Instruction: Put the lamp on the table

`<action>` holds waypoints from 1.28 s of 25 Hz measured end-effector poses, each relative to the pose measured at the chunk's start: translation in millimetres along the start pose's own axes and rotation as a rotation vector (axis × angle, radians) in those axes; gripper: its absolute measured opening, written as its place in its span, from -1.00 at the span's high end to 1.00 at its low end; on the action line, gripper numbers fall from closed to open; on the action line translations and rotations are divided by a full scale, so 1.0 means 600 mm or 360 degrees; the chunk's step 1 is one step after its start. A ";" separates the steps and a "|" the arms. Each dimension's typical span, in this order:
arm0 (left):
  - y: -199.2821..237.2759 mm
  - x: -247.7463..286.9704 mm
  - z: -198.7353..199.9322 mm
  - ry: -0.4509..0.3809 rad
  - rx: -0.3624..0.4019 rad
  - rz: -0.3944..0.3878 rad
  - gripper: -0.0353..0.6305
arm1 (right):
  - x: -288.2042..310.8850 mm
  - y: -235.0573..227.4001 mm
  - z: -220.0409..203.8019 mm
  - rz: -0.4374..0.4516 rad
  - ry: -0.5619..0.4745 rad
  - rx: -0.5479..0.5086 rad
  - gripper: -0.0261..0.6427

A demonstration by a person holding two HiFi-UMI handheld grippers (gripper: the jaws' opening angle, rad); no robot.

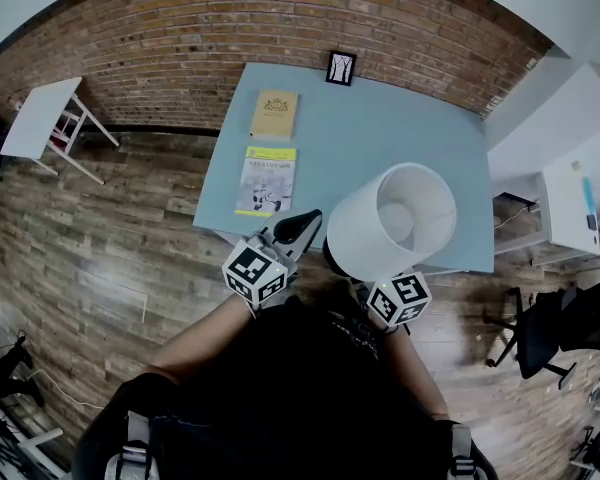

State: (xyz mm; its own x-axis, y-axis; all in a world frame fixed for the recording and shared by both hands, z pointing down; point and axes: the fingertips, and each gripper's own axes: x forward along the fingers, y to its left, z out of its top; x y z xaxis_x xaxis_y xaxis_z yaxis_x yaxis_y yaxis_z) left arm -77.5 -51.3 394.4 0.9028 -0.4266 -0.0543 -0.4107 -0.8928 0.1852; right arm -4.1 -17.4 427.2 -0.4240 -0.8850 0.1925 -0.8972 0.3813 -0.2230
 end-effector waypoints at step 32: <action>0.105 0.094 -0.001 0.0031 -0.0001 0.0128 0.87 | 0.117 -0.093 0.026 0.0149 0.0056 0.0027 0.64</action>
State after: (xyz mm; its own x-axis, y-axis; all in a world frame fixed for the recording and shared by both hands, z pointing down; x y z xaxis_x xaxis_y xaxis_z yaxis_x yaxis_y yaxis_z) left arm -52.5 -131.2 403.6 0.8693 -0.4939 -0.0204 -0.4817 -0.8557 0.1889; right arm 18.4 -104.9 438.1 -0.5103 -0.8355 0.2036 -0.8513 0.4572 -0.2576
